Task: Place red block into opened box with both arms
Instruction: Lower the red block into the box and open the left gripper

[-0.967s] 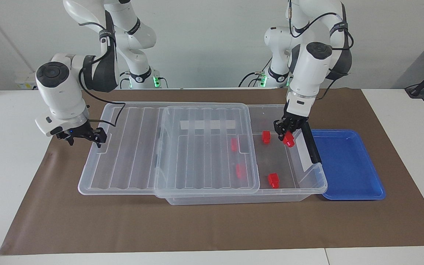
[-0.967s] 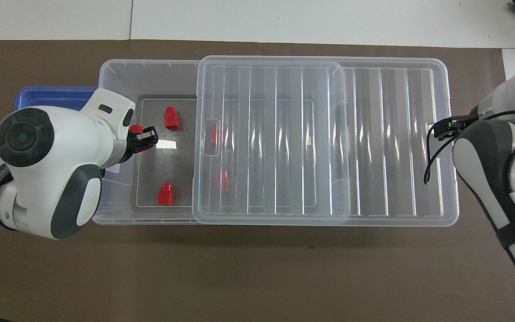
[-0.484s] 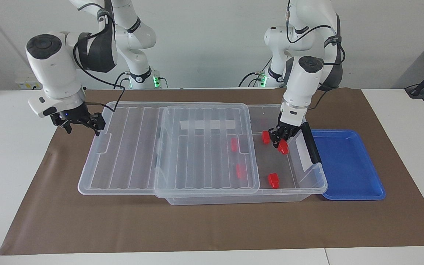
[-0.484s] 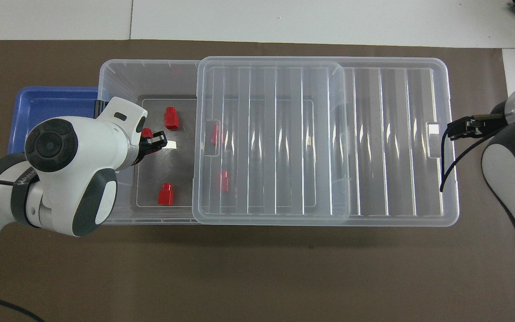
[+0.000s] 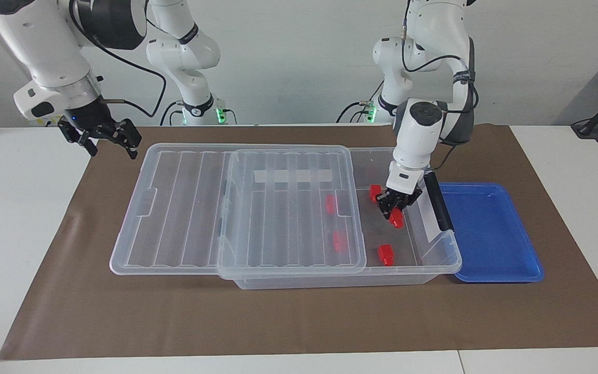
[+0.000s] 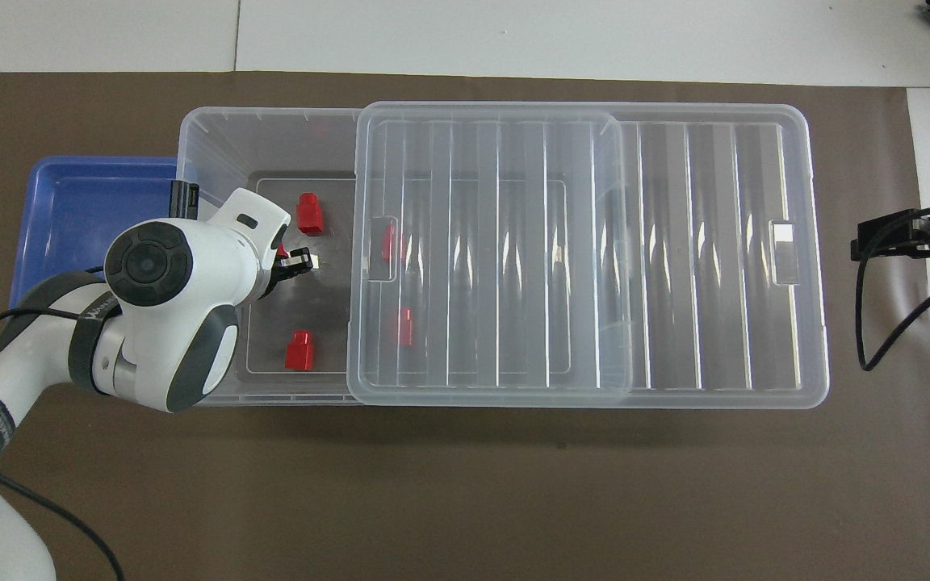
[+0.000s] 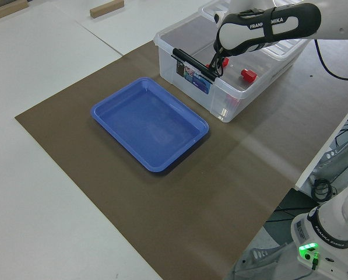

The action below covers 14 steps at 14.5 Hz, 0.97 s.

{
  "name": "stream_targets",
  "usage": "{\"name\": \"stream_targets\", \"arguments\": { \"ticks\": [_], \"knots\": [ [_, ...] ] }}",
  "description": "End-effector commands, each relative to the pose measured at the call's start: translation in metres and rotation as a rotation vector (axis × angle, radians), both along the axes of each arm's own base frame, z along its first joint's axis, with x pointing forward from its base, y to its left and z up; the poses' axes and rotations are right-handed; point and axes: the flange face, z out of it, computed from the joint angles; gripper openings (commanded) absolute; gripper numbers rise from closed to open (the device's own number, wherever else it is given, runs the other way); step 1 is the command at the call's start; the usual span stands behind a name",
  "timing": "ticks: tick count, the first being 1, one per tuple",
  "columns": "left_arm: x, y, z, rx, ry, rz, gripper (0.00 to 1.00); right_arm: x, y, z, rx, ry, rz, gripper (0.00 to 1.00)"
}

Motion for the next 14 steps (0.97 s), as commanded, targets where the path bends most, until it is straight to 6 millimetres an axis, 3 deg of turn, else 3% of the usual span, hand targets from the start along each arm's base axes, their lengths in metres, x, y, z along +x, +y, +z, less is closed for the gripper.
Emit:
{"name": "stream_targets", "arguments": {
  "ticks": [1, 4, 7, 8, 9, 10, 14],
  "knots": [
    [0.003, -0.004, -0.019, 0.015, -0.024, -0.039, 0.00, -0.001, 0.000, 0.008, 0.024, 0.009, -0.013, 1.00],
    [0.007, -0.010, -0.042, 0.002, -0.033, -0.042, 0.00, -0.001, 0.007, 0.006, 0.025, -0.003, -0.051, 1.00],
    [0.008, -0.009, -0.049, 0.001, -0.031, -0.042, 0.00, -0.001, 0.007, 0.007, 0.025, -0.006, -0.051, 1.00],
    [0.008, -0.008, -0.049, 0.003, -0.032, -0.043, 0.25, -0.001, 0.007, 0.007, 0.025, -0.006, -0.051, 1.00],
    [0.009, -0.007, -0.049, 0.011, -0.034, -0.049, 0.81, -0.002, 0.007, 0.007, 0.025, -0.004, -0.051, 1.00],
    [0.009, -0.007, -0.049, 0.014, -0.034, -0.051, 1.00, -0.002, 0.007, 0.007, 0.024, -0.004, -0.051, 1.00],
    [0.011, -0.006, -0.042, 0.017, -0.033, -0.043, 1.00, -0.004, 0.010, 0.008, 0.047, 0.020, -0.065, 1.00]
  ]
}}
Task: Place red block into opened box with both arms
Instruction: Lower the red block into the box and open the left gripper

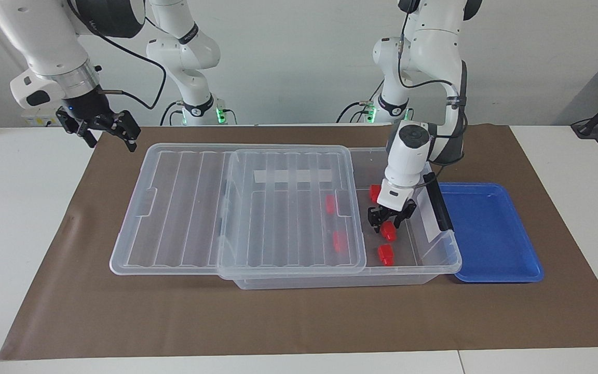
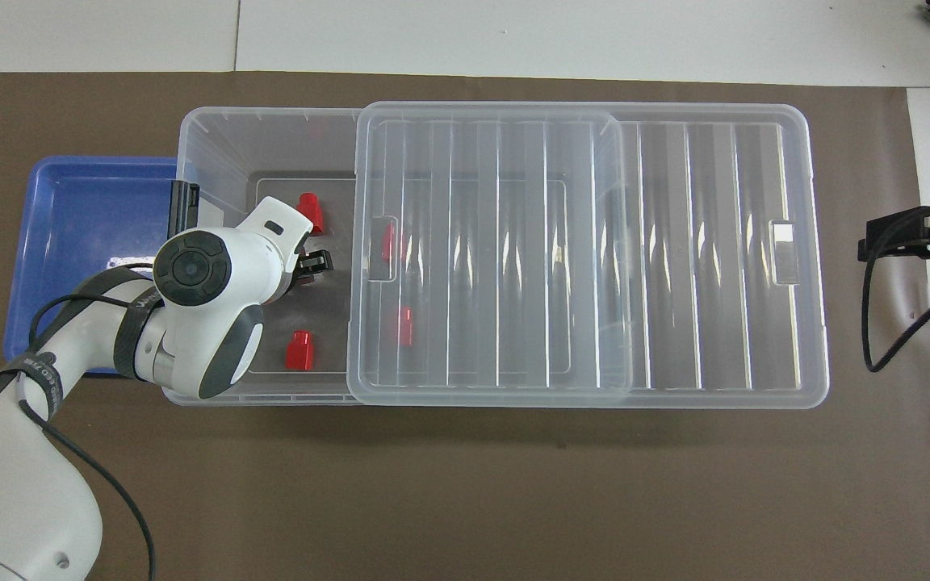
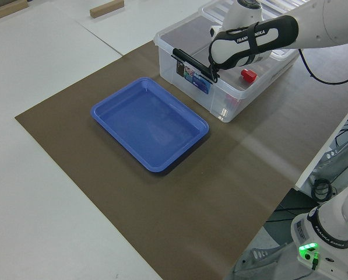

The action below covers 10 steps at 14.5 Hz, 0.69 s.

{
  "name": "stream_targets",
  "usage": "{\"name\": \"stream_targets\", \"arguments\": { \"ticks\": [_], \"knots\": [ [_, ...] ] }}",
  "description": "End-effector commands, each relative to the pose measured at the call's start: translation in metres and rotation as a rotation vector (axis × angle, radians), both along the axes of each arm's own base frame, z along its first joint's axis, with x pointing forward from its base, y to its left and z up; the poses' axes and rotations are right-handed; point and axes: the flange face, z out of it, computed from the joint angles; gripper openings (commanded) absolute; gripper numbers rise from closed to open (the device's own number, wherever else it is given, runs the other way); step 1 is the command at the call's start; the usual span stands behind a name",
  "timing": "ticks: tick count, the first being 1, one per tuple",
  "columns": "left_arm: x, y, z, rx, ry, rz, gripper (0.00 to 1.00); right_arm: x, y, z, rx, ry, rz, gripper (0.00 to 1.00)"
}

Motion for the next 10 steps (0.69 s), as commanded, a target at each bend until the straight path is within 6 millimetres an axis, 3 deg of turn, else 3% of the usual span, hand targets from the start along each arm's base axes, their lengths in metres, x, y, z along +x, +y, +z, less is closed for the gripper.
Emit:
{"name": "stream_targets", "arguments": {
  "ticks": [1, 4, 10],
  "knots": [
    [0.001, 0.004, 0.011, 0.025, -0.002, -0.003, 1.00, -0.003, 0.005, 0.003, 0.069, 0.016, -0.065, 1.00],
    [0.004, 0.008, 0.057, 0.066, 0.043, 0.012, 1.00, -0.003, 0.005, 0.002, 0.054, 0.020, -0.067, 1.00],
    [-0.004, 0.017, 0.104, 0.095, 0.071, 0.040, 1.00, -0.006, 0.008, 0.000, 0.003, 0.035, -0.024, 1.00]
  ]
}}
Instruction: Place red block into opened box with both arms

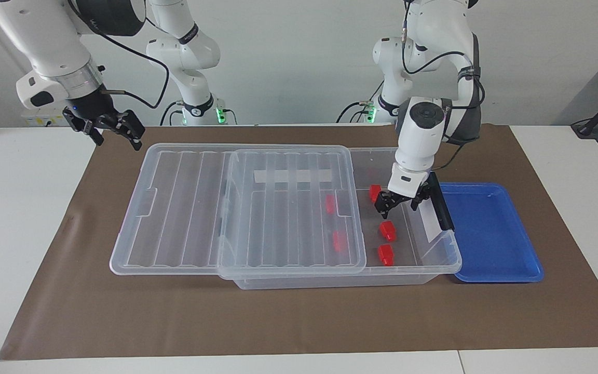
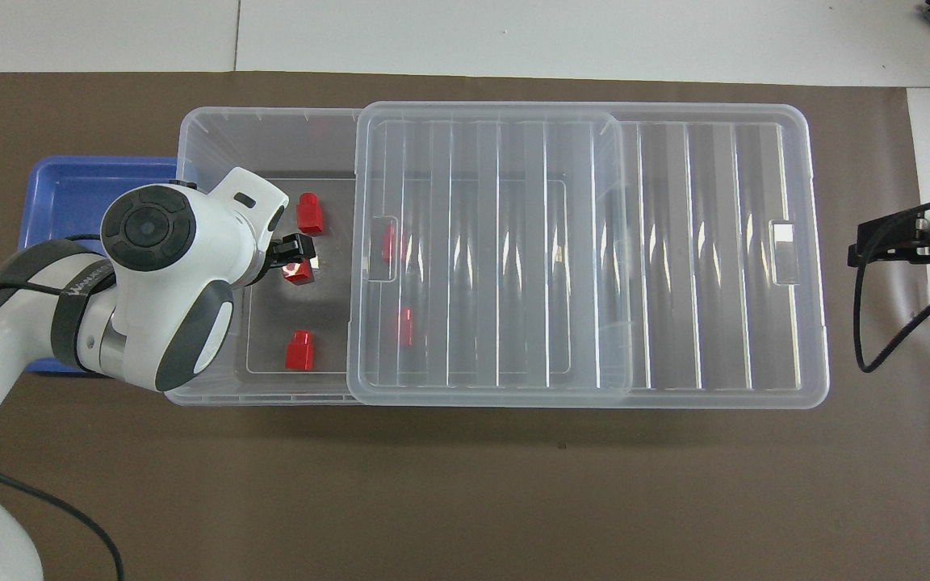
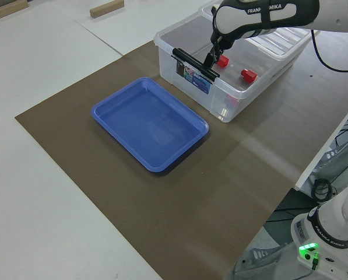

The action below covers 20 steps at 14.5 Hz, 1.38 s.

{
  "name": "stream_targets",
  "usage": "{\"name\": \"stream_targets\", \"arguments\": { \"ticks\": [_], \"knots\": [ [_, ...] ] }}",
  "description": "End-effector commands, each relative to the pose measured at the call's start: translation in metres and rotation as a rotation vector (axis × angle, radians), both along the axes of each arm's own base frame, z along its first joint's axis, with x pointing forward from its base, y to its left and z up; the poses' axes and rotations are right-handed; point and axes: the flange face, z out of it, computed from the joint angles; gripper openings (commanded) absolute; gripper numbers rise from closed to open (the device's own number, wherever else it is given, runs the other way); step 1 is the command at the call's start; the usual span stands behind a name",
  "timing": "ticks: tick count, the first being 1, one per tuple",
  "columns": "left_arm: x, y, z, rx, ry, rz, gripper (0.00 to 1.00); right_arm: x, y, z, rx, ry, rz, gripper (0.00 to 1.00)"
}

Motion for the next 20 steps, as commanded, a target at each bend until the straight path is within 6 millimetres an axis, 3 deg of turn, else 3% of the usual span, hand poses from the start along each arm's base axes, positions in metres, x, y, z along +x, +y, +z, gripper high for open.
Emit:
{"name": "stream_targets", "arguments": {
  "ticks": [1, 3, 6, 9, 12, 13, 15, 18, 20],
  "knots": [
    [-0.006, 0.012, 0.025, 0.036, 0.011, 0.011, 1.00, -0.003, 0.001, 0.002, -0.021, 0.008, 0.022, 1.00],
    [-0.006, 0.017, 0.044, 0.052, 0.033, 0.017, 1.00, -0.005, -0.002, 0.002, -0.020, 0.011, 0.019, 1.00],
    [0.000, 0.026, 0.111, 0.086, 0.078, -0.016, 1.00, -0.004, -0.001, 0.001, -0.020, 0.009, 0.021, 1.00],
    [0.008, 0.078, 0.160, 0.096, 0.112, -0.137, 1.00, -0.004, 0.000, 0.001, -0.020, 0.009, 0.021, 1.00],
    [-0.002, 0.136, 0.191, 0.085, 0.111, -0.245, 1.00, -0.005, -0.001, -0.002, -0.020, 0.011, 0.021, 1.00],
    [-0.004, 0.153, 0.194, 0.077, 0.127, -0.267, 1.00, -0.005, -0.001, -0.004, -0.018, 0.008, 0.024, 0.94],
    [-0.009, 0.174, 0.205, 0.080, 0.123, -0.297, 1.00, -0.001, 0.000, -0.013, -0.019, -0.014, 0.072, 0.73],
    [-0.020, 0.193, 0.215, 0.076, 0.141, -0.344, 1.00, 0.003, -0.014, -0.018, -0.022, -0.035, 0.135, 0.20],
    [-0.021, 0.197, 0.217, 0.076, 0.140, -0.370, 1.00, 0.006, -0.032, -0.028, -0.026, -0.058, 0.169, 0.00]
  ]
}}
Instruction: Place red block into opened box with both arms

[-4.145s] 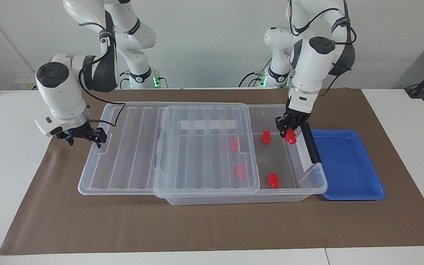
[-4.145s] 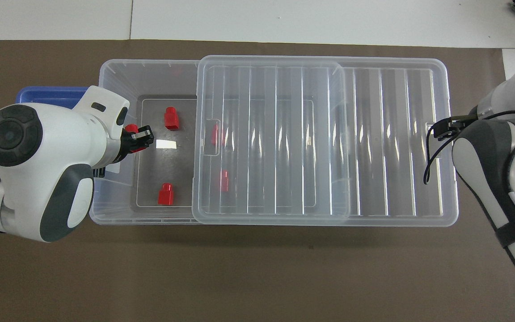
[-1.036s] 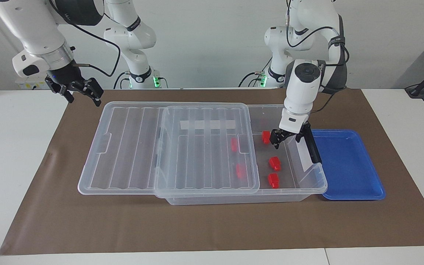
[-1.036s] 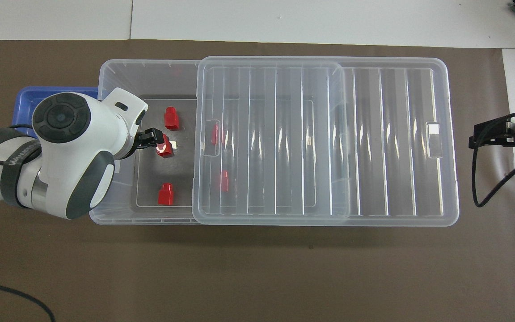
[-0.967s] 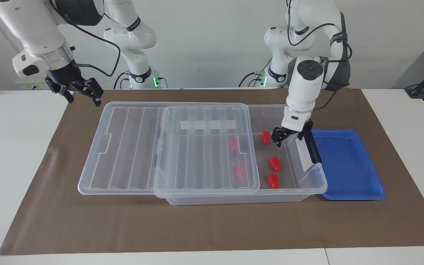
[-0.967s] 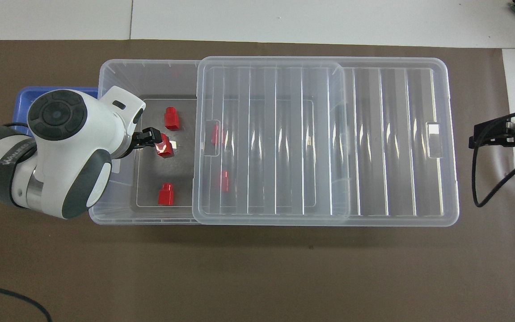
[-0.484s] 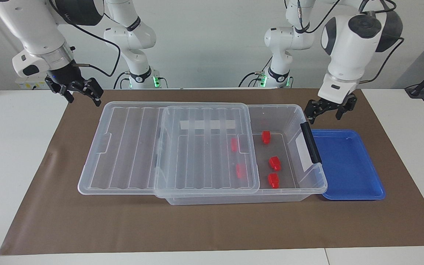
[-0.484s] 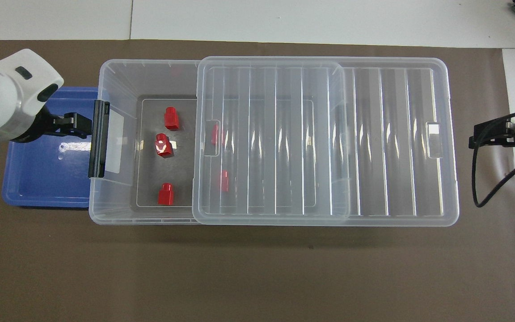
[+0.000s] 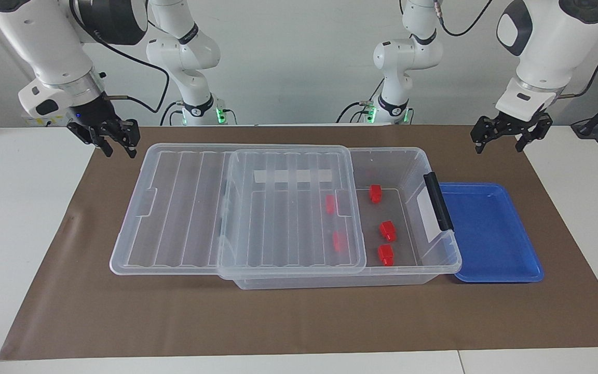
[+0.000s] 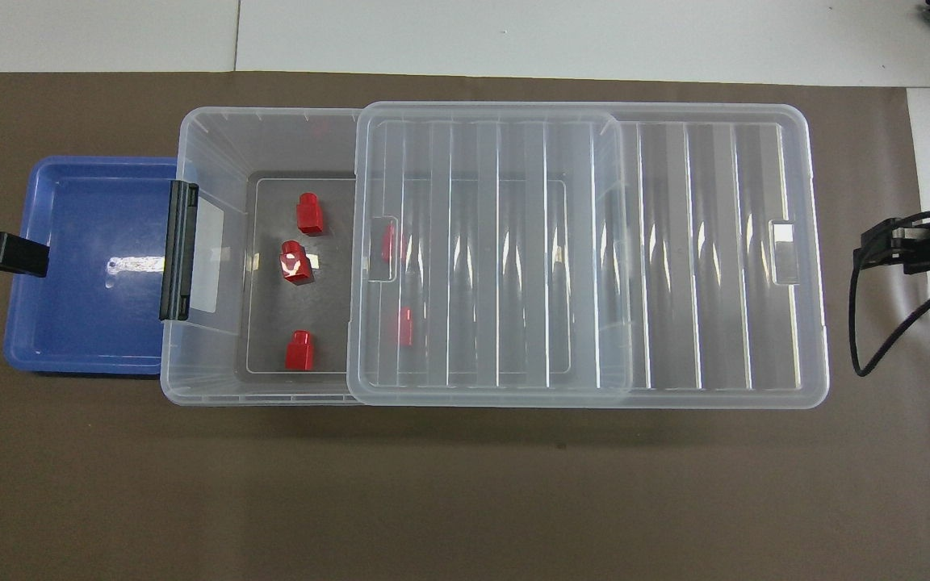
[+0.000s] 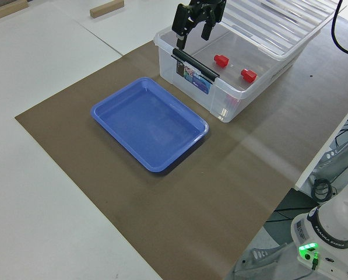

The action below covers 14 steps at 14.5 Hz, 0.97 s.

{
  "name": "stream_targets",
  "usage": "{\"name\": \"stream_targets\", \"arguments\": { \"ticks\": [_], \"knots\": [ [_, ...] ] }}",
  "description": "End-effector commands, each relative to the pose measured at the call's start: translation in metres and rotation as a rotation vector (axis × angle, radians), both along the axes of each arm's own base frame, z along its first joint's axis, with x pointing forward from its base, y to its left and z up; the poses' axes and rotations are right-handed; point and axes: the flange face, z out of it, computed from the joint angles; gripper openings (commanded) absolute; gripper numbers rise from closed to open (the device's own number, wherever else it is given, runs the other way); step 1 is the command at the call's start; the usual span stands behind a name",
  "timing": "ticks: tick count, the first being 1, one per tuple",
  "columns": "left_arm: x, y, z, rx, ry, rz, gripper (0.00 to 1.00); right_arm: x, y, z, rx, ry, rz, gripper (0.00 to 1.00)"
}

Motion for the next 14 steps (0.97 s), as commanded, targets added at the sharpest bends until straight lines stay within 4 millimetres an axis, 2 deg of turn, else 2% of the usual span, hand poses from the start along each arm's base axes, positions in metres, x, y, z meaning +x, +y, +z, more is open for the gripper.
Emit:
{"name": "stream_targets", "arguments": {
  "ticks": [1, 2, 4, 6, 11, 13, 14],
  "knots": [
    [-0.007, 0.013, 0.008, -0.019, 0.012, -0.037, 1.00, 0.001, -0.023, -0.019, -0.020, -0.028, 0.071, 0.00],
    [-0.007, 0.027, 0.009, -0.019, 0.013, -0.031, 1.00, 0.005, -0.029, -0.028, -0.021, -0.033, 0.082, 0.00],
    [-0.011, 0.041, 0.012, -0.020, 0.015, -0.068, 1.00, 0.016, -0.038, -0.048, -0.020, -0.051, 0.108, 0.00],
    [-0.014, 0.065, 0.016, -0.024, 0.014, -0.095, 1.00, 0.030, -0.049, -0.070, -0.025, -0.070, 0.172, 0.00],
    [-0.014, 0.043, 0.019, -0.034, -0.027, -0.133, 1.00, 0.053, -0.051, -0.106, 0.000, -0.092, 0.185, 0.00],
    [-0.012, 0.017, 0.017, -0.035, -0.032, -0.175, 1.00, 0.061, -0.047, -0.118, 0.020, -0.110, 0.179, 0.00],
    [-0.011, 0.015, 0.015, -0.035, -0.036, -0.179, 1.00, 0.063, -0.044, -0.122, 0.021, -0.110, 0.181, 0.00]
  ]
}}
